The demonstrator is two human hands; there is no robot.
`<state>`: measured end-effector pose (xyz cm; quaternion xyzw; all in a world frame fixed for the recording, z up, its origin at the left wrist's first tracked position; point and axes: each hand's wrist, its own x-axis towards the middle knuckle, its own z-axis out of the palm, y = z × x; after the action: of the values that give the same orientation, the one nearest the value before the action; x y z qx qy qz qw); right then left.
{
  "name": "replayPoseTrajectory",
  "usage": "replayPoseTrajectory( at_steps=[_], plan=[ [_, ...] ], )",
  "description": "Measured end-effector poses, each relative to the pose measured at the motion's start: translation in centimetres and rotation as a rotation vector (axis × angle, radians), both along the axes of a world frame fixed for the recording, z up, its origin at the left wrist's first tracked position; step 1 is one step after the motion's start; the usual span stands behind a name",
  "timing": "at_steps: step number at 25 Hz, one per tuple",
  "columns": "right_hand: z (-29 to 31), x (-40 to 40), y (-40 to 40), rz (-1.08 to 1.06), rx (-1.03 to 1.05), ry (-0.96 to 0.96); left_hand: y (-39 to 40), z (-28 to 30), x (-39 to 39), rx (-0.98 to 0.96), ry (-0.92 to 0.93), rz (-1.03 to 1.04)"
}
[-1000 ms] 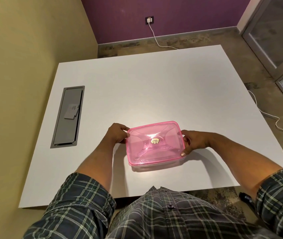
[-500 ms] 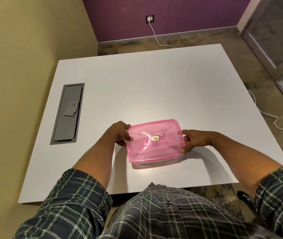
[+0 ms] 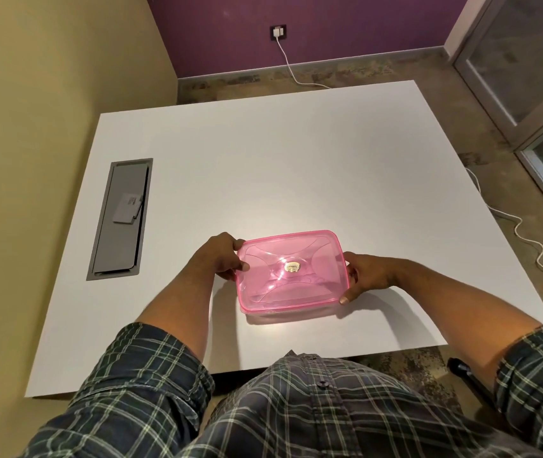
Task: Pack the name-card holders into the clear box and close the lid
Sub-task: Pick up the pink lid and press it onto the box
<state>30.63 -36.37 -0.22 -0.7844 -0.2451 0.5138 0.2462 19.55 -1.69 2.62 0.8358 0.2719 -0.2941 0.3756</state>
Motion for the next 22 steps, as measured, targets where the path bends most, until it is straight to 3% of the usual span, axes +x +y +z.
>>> replayPoseTrajectory(
  at_steps=[8,15,22],
  plan=[
    [0.0,0.7,0.1,-0.013,-0.045,0.124,0.2,-0.2,0.0,0.005,-0.037,-0.013],
    [0.2,1.1,0.6,-0.004,-0.088,0.097,0.4,0.0,-0.6,-0.057,-0.035,0.037],
    [-0.5,0.7,0.7,-0.084,-0.024,0.284,-0.9,0.9,-1.4,0.071,0.094,-0.317]
  ],
)
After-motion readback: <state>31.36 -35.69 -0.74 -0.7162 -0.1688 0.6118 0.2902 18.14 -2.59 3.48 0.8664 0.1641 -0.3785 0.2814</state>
